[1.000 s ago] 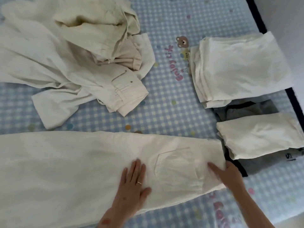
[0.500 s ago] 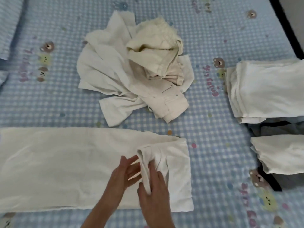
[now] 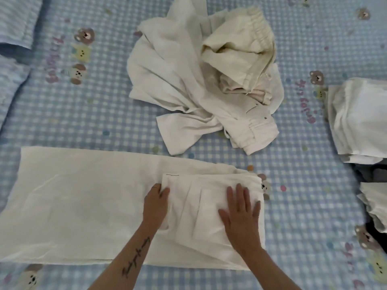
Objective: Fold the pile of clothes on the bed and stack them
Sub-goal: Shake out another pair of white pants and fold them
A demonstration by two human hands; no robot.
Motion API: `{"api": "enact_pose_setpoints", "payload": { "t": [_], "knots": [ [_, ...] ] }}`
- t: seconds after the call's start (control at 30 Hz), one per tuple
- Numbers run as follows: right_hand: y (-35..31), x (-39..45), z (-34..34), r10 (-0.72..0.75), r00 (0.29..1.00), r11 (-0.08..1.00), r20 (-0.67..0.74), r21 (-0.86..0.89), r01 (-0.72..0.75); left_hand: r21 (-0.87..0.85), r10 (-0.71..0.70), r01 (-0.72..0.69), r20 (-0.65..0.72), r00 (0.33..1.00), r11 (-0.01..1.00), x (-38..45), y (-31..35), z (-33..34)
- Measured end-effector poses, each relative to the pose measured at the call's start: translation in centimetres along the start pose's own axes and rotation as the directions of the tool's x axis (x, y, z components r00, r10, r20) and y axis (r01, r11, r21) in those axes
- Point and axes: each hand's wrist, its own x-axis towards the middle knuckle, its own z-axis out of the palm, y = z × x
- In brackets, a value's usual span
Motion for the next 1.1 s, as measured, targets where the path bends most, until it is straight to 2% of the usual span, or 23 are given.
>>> {"api": "enact_pose_setpoints", "payload": {
  "t": [0.13, 0.2, 0.3, 0.37, 0.5, 0.53, 0.63, 0.7, 0.77, 0.83, 0.9, 0.97, 1.03, 1.1],
  "knots": [
    [0.8, 1.8, 3.0, 0.002, 0.991, 0.996, 0.136, -0.091, 0.011, -0.038, 0.006, -0.009, -0.071, 0.997, 0.999, 0.2, -1.7, 1.3],
    [1.1, 2.3, 3.5, -0.008, 0.989, 0.995, 0.147, -0.099, 0.023, -0.040, 0.026, -0.030, -0.110, 0.994, 0.999, 0.0, -2.1, 1.7],
    [0.0, 1.2, 2.6, -0.032, 0.995, 0.999, 0.097, -0.018, 0.033, -0.024, 0.045, -0.049, -0.122, 0.992, 0.999, -0.8, -2.4, 1.4],
    [-2.5, 0.0, 2.1, -0.109, 0.994, 0.993, 0.033, 0.043, 0.107, -0.020, 0.039, -0.042, -0.132, 0.990, 0.999, -0.8, -3.0, 0.4],
    [-8.7, -0.1, 2.7, -0.278, 0.960, 0.959, 0.024, -0.050, 0.279, 0.008, 0.042, -0.042, -0.008, 0.999, 0.999, -0.2, -4.6, -2.1],
    [-10.1, 0.4, 3.0, -0.295, 0.955, 0.953, 0.026, -0.067, 0.296, 0.026, 0.064, -0.063, -0.022, 0.998, 0.998, -0.3, -5.3, -3.1],
    [-14.1, 1.3, 4.1, -0.391, 0.918, 0.913, 0.071, -0.096, 0.396, 0.146, 0.190, -0.156, -0.262, 0.946, 0.977, -0.7, -9.1, -8.6],
    [-16.1, 1.6, 5.4, -0.398, 0.906, 0.898, 0.144, -0.143, 0.417, 0.301, 0.198, -0.070, -0.421, 0.885, 0.951, -0.2, -13.2, -14.0],
    [-16.7, 2.1, 6.2, -0.355, 0.918, 0.900, 0.174, -0.203, 0.387, 0.426, 0.150, 0.090, -0.499, 0.853, 0.900, 0.4, -17.1, -19.3],
    [-17.2, 2.1, 6.4, -0.338, 0.927, 0.904, 0.162, -0.219, 0.368, 0.447, 0.021, 0.233, -0.494, 0.869, 0.863, 0.7, -20.8, -23.7],
    [-18.9, 1.6, 5.7, -0.290, 0.951, 0.937, 0.108, -0.171, 0.306, 0.362, -0.189, 0.367, -0.442, 0.877, 0.857, 0.6, -23.3, -26.4],
    [-23.3, 1.6, 4.8, -0.286, 0.957, 0.957, 0.041, -0.033, 0.287, 0.268, -0.302, 0.425, -0.400, 0.865, 0.864, 0.5, -25.4, -27.8],
    [-29.7, 3.4, 4.3, -0.415, 0.910, 0.900, -0.007, 0.140, 0.412, 0.129, -0.367, 0.432, -0.347, 0.863, 0.893, 0.2, -26.5, -28.7],
    [-37.0, 7.1, 3.7, -0.555, 0.832, 0.816, 0.026, 0.212, 0.538, -0.055, -0.483, 0.486, -0.260, 0.836, 0.872, -0.3, -26.9, -29.2]
  ]
}}
